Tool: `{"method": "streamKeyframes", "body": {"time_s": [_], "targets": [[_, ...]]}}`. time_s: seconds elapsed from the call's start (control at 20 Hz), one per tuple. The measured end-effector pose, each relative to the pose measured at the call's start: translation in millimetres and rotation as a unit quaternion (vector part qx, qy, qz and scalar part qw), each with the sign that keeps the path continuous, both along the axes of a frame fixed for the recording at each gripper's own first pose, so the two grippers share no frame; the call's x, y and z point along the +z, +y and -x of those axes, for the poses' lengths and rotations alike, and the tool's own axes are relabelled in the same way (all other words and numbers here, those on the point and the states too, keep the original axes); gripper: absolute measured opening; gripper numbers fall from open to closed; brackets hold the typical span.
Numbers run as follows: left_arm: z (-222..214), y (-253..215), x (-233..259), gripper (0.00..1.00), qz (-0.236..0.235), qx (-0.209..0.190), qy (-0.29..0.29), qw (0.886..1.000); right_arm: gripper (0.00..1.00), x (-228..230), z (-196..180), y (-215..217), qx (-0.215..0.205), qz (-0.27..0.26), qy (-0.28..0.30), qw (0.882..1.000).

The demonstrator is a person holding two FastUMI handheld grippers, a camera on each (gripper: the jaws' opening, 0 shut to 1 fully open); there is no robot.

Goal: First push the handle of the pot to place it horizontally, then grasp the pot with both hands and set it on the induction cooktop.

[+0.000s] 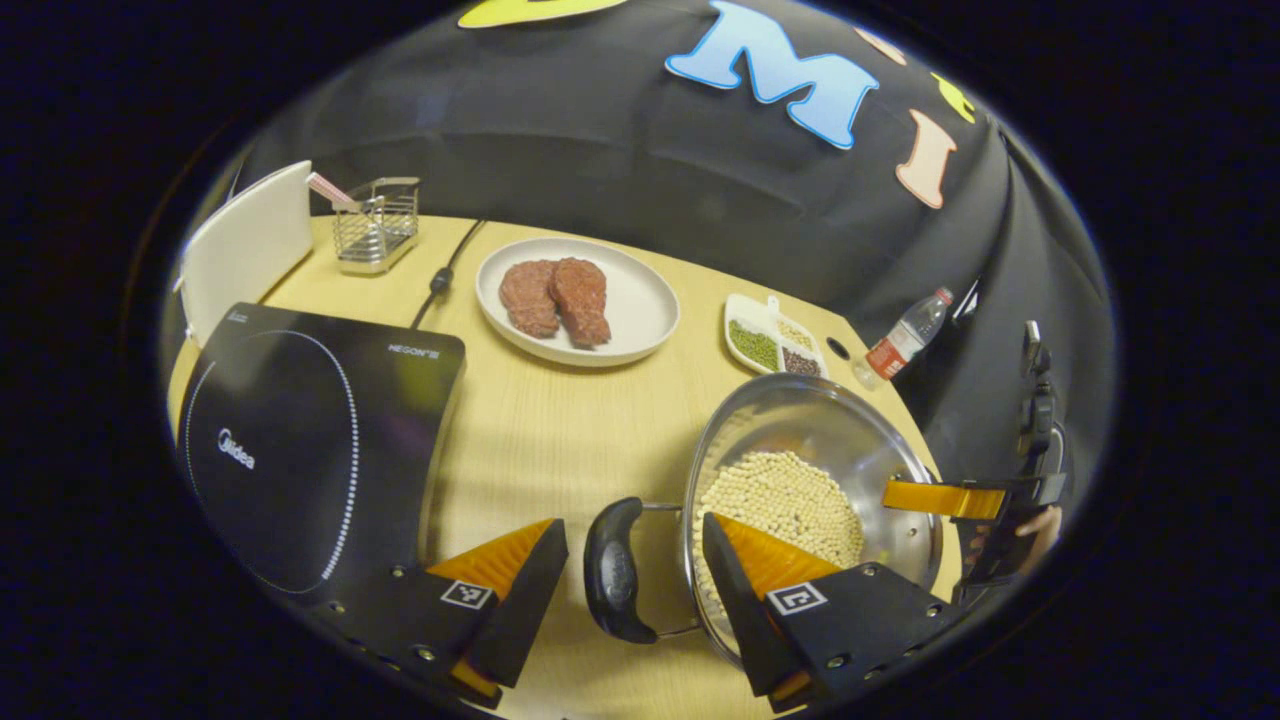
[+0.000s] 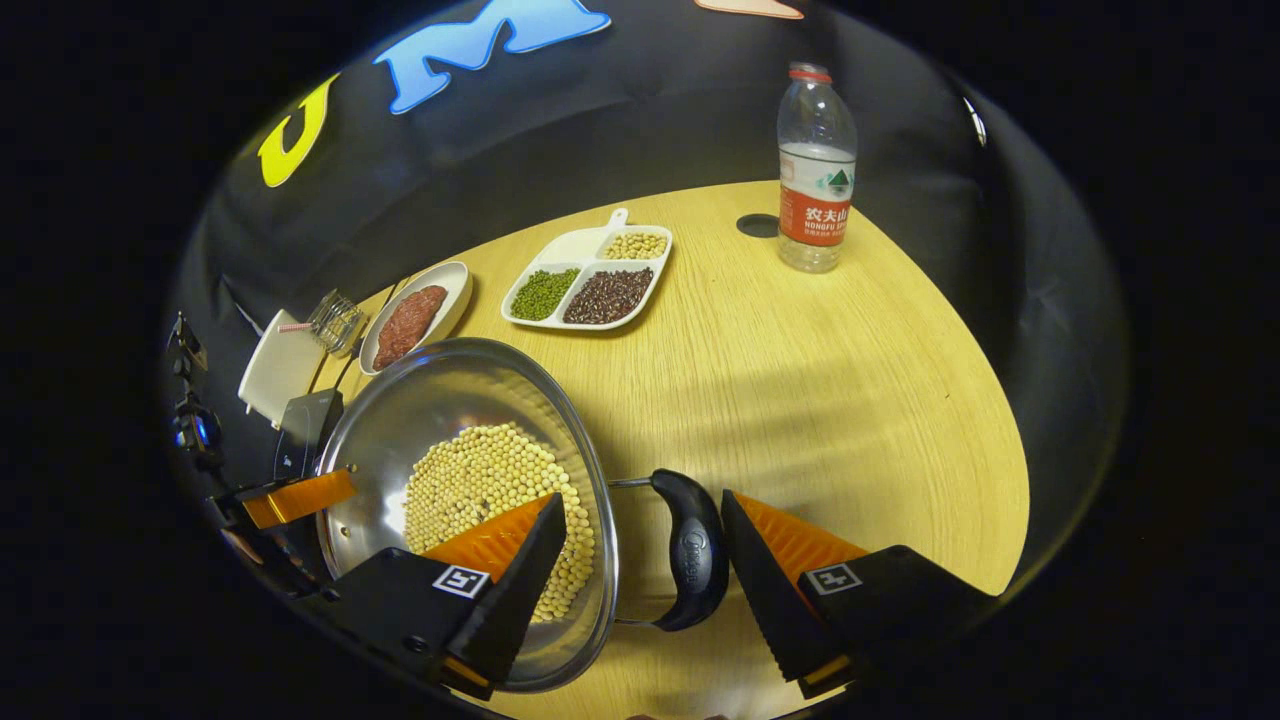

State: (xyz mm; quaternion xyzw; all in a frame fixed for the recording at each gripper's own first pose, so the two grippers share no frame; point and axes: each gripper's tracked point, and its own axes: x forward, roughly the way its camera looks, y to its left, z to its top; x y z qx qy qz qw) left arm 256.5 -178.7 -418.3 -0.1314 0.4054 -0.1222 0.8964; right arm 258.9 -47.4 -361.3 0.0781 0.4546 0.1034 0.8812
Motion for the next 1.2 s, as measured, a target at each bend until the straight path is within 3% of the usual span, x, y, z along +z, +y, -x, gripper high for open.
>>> {"method": "streamKeyframes", "body": {"time_s": [0.15,0.2,0.3,0.35,0.45,0.5,0.55,0.65,0.7,0.75,1.15,1.2], "targets": [[-3.7,-3.3,-7.1,0.82,-0.004,-0.010,0.001,1.000,0.98,-8.8,-0.2,-1.3,-0.006,0.002,0.000,1.000],[-3.2,-6.1,-8.4,0.77,-0.001,-0.011,0.002,1.000,0.93,-10.3,0.7,-0.3,-0.009,-0.001,0.000,1.000],[-4.1,-9.6,-10.5,0.81,0.003,-0.012,0.004,1.000,0.90,-11.2,-1.4,0.6,-0.015,-0.005,-0.007,1.000],[-4.8,-11.3,-10.8,0.77,0.003,-0.015,0.004,1.000,0.97,-13.7,1.2,3.9,-0.013,-0.008,-0.005,1.000],[-5.7,-15.7,-11.3,0.79,0.006,-0.022,0.005,1.000,0.89,-18.3,3.0,5.8,-0.011,-0.006,0.002,1.000],[-5.7,-14.9,-11.9,0.79,0.001,-0.023,0.004,1.000,0.81,-19.7,2.5,5.3,-0.009,-0.003,0.003,1.000],[-7.3,-2.7,-16.0,0.78,-0.024,-0.015,0.005,1.000,0.80,-20.1,0.4,1.5,-0.012,0.001,-0.001,1.000],[-7.7,-7.5,-13.5,0.57,0.002,-0.004,0.011,1.000,0.71,-20.0,0.9,-0.2,-0.015,-0.006,0.002,1.000],[-6.0,-7.7,-17.9,0.55,0.012,-0.001,0.015,1.000,0.63,-21.6,1.5,0.5,-0.016,-0.011,0.005,1.000],[-4.1,-8.3,-19.9,0.60,0.019,0.002,0.021,1.000,0.64,-20.9,1.9,0.2,-0.015,-0.013,0.004,1.000],[-1.0,-7.8,-22.2,0.51,0.012,0.009,0.043,0.999,0.55,-18.9,6.8,-0.2,-0.017,-0.028,0.017,0.999],[3.6,-7.5,-22.8,0.57,0.006,0.008,0.052,0.999,0.55,-21.2,7.3,2.7,-0.017,-0.029,0.017,0.999]]}}
